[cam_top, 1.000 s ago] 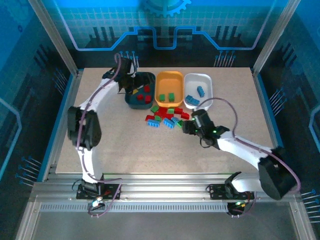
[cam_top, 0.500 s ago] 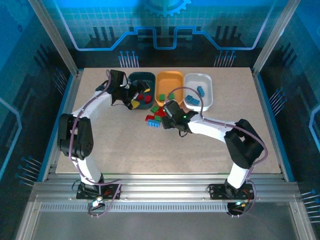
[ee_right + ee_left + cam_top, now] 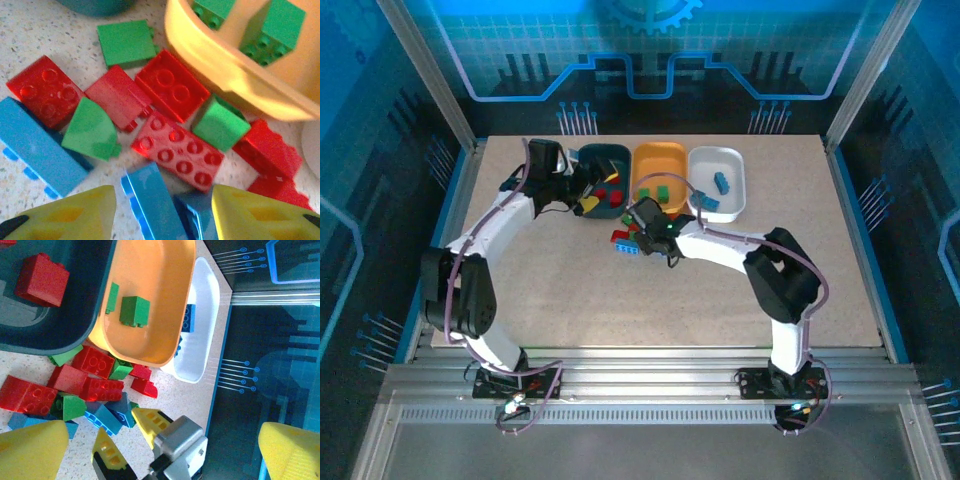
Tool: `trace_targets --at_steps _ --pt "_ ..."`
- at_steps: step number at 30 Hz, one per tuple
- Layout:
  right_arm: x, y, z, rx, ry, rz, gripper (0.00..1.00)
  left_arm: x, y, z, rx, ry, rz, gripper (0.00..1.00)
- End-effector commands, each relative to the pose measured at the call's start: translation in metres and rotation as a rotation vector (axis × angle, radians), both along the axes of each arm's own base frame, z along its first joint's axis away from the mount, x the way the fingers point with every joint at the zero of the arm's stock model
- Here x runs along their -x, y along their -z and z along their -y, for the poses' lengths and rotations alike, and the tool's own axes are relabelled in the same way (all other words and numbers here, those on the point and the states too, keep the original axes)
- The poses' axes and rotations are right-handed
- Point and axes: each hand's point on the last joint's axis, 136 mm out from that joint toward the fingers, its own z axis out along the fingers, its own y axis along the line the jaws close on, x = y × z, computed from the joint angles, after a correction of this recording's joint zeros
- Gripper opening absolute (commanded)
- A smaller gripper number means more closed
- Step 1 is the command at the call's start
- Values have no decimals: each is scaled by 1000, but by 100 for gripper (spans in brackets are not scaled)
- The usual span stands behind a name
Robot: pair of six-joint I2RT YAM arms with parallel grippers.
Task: Sort the legos into containers by color
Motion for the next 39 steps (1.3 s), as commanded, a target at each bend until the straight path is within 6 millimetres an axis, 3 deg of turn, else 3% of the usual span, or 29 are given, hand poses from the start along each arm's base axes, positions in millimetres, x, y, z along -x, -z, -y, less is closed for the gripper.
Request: trace_targets --at_steps 1,4,15,20,24,29,33,39 --pt "0 12 -9 59 -99 -31 51 -4 13 -8 2 -7 -7 98" --pt "0 18 -15 58 -129 -52 48 -6 15 -9 15 -13 -14 98" --pt "9 40 -4 77 -115 -104 45 -10 19 -13 16 -19 -23 97" --pt "19 39 -6 74 -123 -127 42 -10 19 -13 17 -21 -23 97" --pt "30 20 -9 11 -130 -110 42 -10 17 -13 19 -21 -18 97" --pt "20 16 2 38 -105 -82 41 -10 17 -13 20 -20 -17 97" --pt "11 27 4 76 -106 -74 43 -10 17 -13 22 -18 -17 97" --pt "14 51 6 126 -128 -111 45 -10 17 -14 19 -16 -15 97"
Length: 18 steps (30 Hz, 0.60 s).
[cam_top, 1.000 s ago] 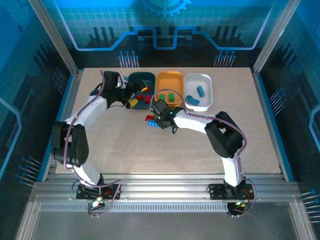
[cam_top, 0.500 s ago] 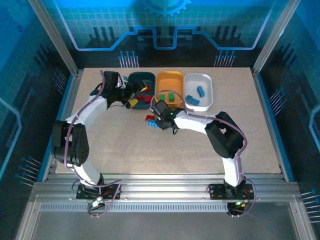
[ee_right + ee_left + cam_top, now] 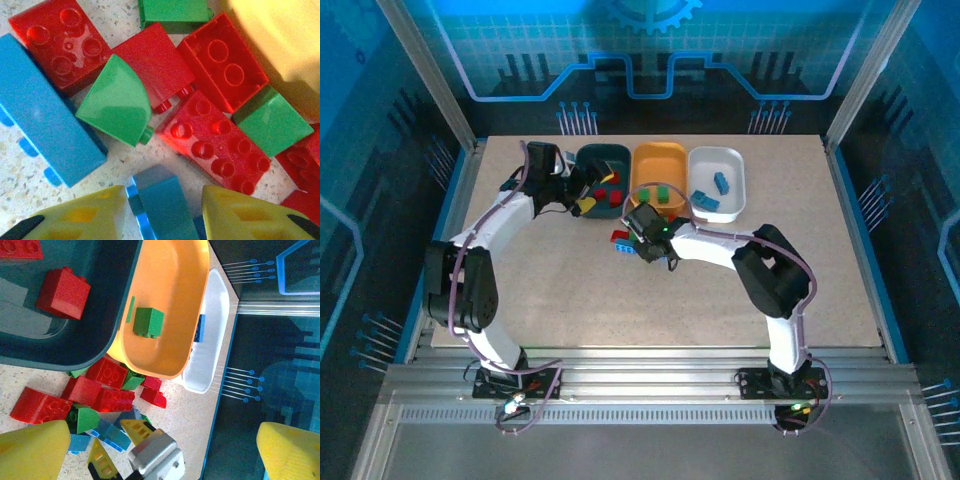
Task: Sort the legos into containers by color
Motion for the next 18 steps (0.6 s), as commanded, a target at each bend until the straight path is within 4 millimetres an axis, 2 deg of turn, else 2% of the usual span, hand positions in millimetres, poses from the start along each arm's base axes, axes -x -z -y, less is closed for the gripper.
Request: trace_targets --at_steps 1,8,11,18 --pt "5 21 10 58 -4 -41 45 -2 1 -3 17 10 3 97" --pt "14 31 13 63 -2 -66 36 -2 2 -3 18 11 1 97" --pt "16 33 14 77 -2 -72 36 -3 2 -4 20 10 0 97" --pt "19 21 13 31 14 -68 30 -3 2 -3 21 12 2 97"
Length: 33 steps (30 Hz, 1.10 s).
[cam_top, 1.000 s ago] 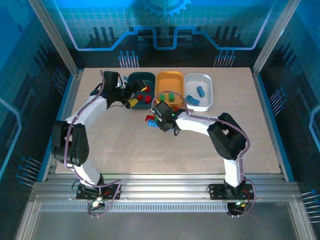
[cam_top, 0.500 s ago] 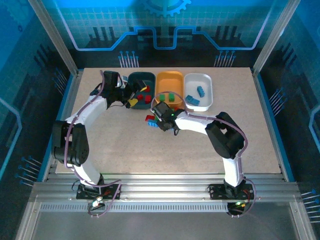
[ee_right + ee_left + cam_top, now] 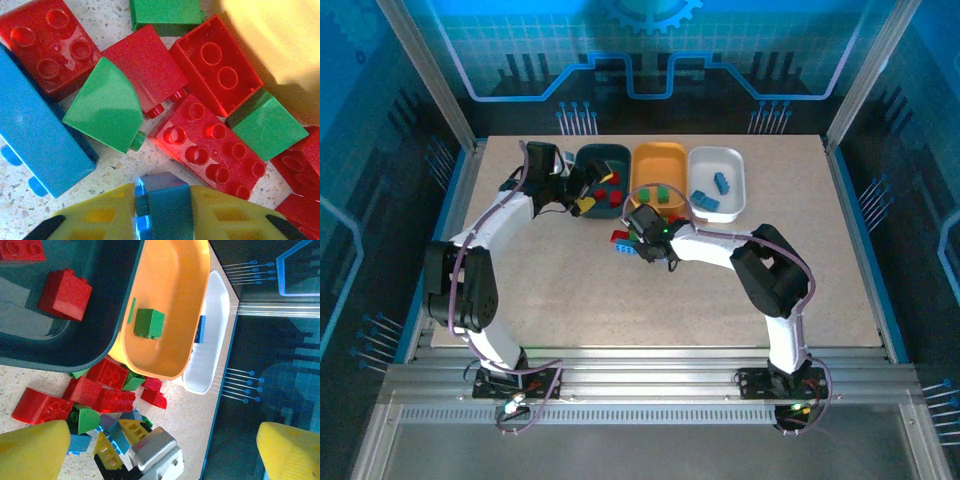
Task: Sort the legos into containers by color
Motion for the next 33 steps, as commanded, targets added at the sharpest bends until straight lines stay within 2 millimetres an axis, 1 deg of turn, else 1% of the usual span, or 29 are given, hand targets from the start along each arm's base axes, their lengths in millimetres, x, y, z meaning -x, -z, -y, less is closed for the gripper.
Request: trace_targets --at_steps 1,7,9,14,17,19,22,24,25,27,29,31,33 --pt "22 15 10 16 9 -82 29 -2 1 -2 20 15 3 97" --pt "20 -20 -2 -90 20 -36 27 -3 0 -2 21 14 5 97" --pt "18 -29 -4 -106 23 -18 26 -3 0 -2 22 13 4 97" --pt "14 -37 -4 -110 31 4 24 -2 -1 -2 23 13 8 97" --pt "7 -48 1 -118 56 30 24 -2 -2 -2 23 15 9 97" --pt "-5 -61 11 -137 94 55 24 -3 -2 -2 26 16 11 97" --pt "-31 -97 34 -208 184 114 24 -2 -3 2 41 27 12 98" --pt "-53 -121 57 -269 272 157 24 -1 -1 5 48 34 3 98" --pt "-63 -128 68 -275 313 177 25 -1 -1 6 48 37 1 98" --pt "-82 -134 93 -296 399 175 25 0 1 10 46 45 -3 98" --pt "-97 -136 112 -325 456 173 24 1 2 13 43 54 -9 98" --pt "-106 -137 123 -352 481 167 25 2 3 16 43 61 -13 98" --pt "-117 -134 144 -336 543 174 24 3 7 18 41 66 -22 98"
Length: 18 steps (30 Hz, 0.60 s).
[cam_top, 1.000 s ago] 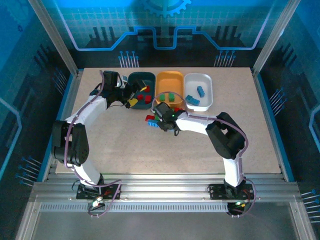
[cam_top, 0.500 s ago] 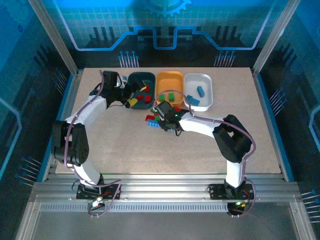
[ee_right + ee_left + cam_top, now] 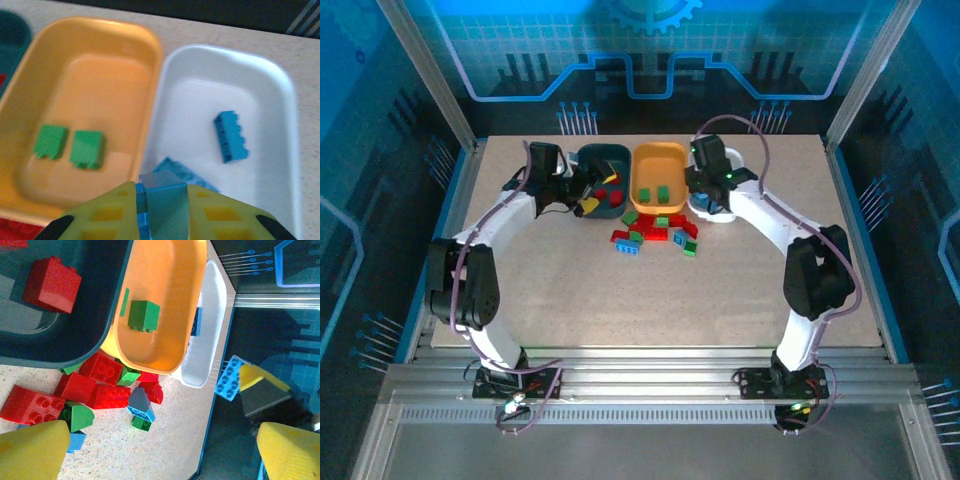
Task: Sort the legos into containers by color
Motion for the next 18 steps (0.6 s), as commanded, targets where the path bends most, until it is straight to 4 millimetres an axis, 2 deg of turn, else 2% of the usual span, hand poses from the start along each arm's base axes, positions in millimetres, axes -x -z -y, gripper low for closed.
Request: trace_targets --at_steps 1,3,6,8,11,14,16,17,18 --pt "-8 15 19 -36 71 -69 25 2 3 8 17 31 -16 98" --pt "-19 28 35 -49 119 -112 26 2 5 10 19 37 -22 98" --pt "-30 40 46 -33 138 -142 32 3 7 15 17 51 -26 98" --pt "-35 37 48 -31 142 -136 41 4 10 17 16 57 -35 98" --pt "-35 24 48 -37 140 -118 60 4 13 20 19 67 -45 98" --pt "-19 6 41 -53 123 -72 64 6 10 25 21 79 -38 98" --pt "3 2 27 -62 88 -53 65 8 8 29 21 90 -34 99" --pt "17 -1 13 -69 52 -35 66 8 8 30 21 96 -32 99" --pt "32 7 3 -72 20 -44 67 10 8 33 21 103 -33 99"
